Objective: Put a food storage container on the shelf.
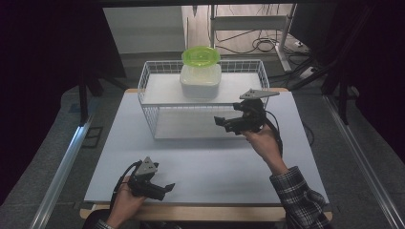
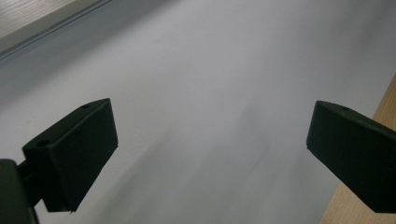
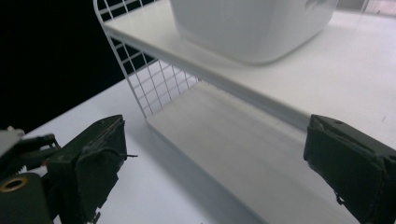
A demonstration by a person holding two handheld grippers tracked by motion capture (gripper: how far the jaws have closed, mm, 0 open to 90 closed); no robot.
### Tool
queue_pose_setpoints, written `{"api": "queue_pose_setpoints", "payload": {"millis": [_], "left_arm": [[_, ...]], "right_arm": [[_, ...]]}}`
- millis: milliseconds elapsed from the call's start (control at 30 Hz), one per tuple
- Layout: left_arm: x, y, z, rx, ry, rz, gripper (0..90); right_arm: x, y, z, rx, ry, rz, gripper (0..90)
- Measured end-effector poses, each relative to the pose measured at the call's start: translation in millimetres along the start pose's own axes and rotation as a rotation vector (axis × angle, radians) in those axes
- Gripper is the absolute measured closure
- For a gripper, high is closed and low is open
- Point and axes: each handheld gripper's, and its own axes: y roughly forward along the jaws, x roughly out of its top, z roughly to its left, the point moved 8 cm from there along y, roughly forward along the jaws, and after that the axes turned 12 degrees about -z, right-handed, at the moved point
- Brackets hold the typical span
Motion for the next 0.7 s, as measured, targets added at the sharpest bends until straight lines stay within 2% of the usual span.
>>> {"api": "queue_pose_setpoints", "payload": {"millis": [500,700], "left_arm": [[-0.2,-0.1,-0.5,-0.002,0.005,0.002,1.6],[-0.1,-0.5,-0.5,-0.002,0.006,0.0,1.6]], "right_arm": [[-40.1,-4.7,2.5,0.012,-0.008,0.035,5.7],[-49.0,-7.8,3.7,0.01,-0.025,0.045,3.6]]}}
